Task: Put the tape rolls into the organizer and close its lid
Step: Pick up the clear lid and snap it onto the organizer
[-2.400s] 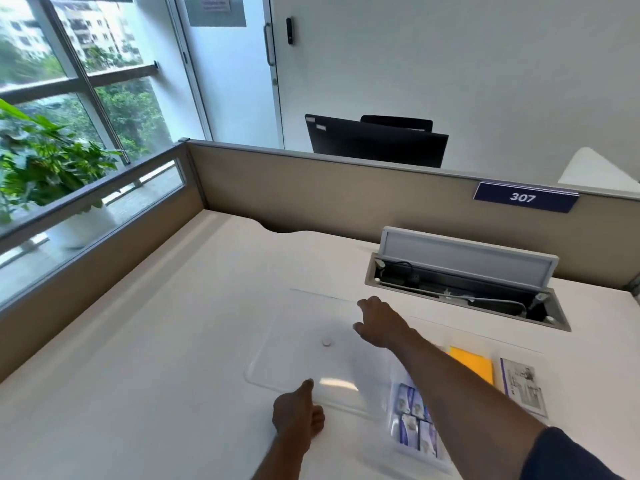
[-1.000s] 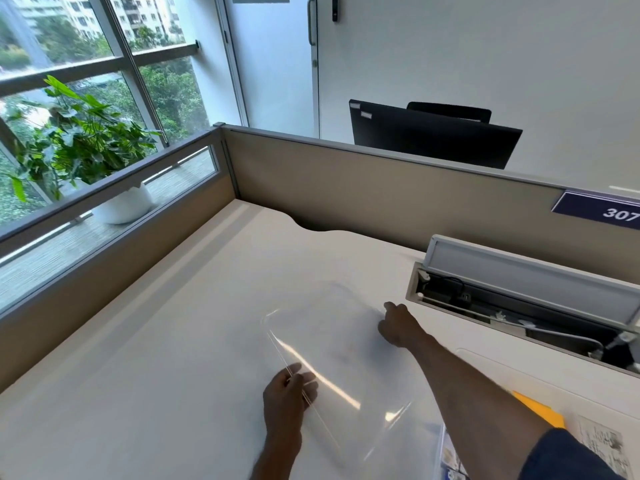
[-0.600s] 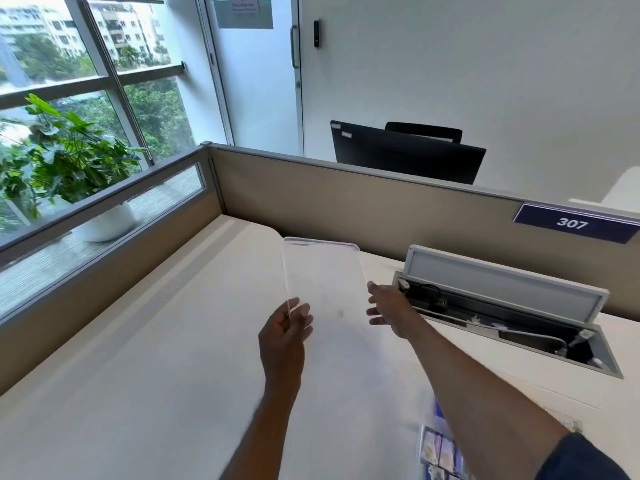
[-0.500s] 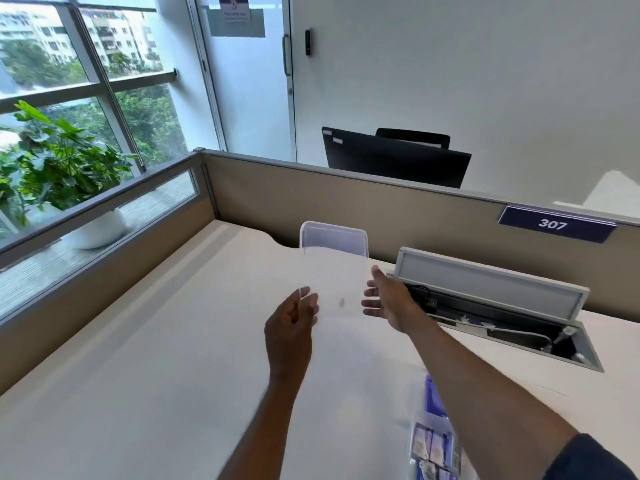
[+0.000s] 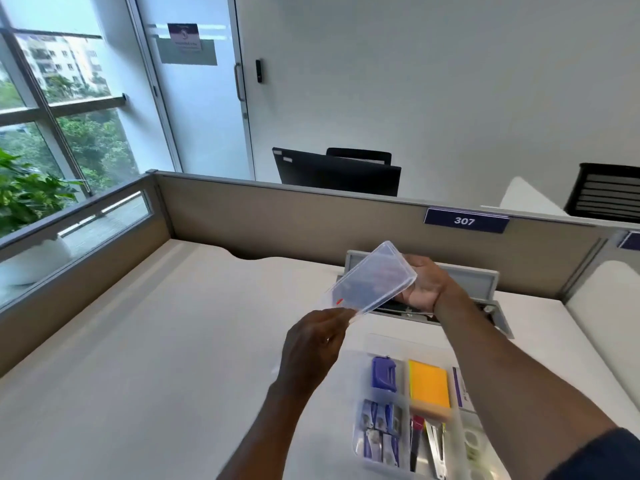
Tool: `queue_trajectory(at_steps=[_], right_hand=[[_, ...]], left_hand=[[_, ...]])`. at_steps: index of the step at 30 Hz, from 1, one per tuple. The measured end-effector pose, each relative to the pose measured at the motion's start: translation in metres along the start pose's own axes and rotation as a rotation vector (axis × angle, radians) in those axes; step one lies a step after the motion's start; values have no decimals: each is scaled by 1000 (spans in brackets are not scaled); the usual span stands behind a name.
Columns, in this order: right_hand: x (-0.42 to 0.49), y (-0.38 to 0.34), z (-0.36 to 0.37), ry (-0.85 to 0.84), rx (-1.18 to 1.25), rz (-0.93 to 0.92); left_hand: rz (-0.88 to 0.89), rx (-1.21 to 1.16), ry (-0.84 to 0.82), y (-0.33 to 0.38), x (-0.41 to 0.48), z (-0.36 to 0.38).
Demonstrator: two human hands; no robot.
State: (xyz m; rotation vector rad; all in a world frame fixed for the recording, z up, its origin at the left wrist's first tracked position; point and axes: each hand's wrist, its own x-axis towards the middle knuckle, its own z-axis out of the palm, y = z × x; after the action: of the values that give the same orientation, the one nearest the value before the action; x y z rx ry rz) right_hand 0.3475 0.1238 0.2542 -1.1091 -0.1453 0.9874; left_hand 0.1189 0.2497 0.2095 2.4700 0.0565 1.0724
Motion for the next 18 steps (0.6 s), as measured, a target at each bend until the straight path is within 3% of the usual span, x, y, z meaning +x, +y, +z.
queue_trajectory(at_steps=[7,11,13,15,18], right_hand=[[-53,-5,-51,112,62,21],[-73,0,-66,215,-87,30],[-81,5,-77,286,-128,51],[-90,11,-90,333,-131,60],[-107,21,-105,384,-142,44]], left_hand=[[186,87,-76,29,-15,27],[215,60,-190,47,-23,37],[4,-91,-299,54,-27,40],[-342,-263,-297,54,-28,43],[-722,-125,-182,38,-23,48]])
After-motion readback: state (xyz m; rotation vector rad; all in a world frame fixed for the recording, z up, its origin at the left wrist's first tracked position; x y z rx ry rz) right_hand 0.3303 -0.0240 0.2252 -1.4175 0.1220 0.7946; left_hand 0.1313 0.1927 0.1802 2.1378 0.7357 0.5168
